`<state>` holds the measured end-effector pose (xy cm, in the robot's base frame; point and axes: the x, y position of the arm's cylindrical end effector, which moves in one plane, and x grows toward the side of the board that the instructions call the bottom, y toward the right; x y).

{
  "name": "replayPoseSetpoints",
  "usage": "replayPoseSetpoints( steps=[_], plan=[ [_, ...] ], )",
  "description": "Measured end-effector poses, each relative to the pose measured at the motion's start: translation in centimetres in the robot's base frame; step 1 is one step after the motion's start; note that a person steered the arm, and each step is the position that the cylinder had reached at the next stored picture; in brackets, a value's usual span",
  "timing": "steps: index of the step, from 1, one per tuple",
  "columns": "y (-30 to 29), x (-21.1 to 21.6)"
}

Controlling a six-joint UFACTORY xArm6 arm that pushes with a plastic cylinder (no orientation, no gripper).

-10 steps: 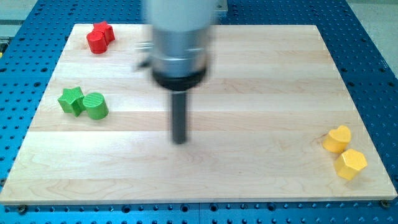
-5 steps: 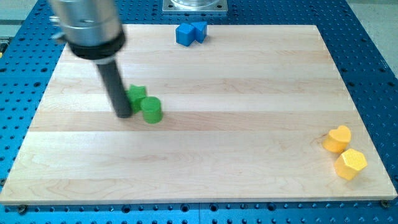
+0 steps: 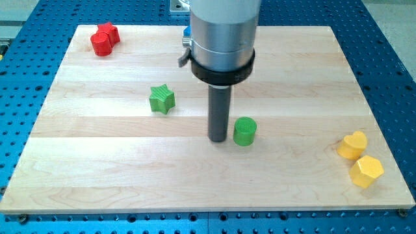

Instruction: Drag the green blocks above the yellow blocks

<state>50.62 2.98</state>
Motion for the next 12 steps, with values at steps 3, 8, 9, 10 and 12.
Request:
replayPoseSetpoints(
  steps=[3,8,9,10,12],
  plan=[
    [10.9,0.1],
    [14.0,-3.5],
    [-1.3,-2.5],
    [-13.1,-1.9],
    [-10.6,-7.0]
  ],
)
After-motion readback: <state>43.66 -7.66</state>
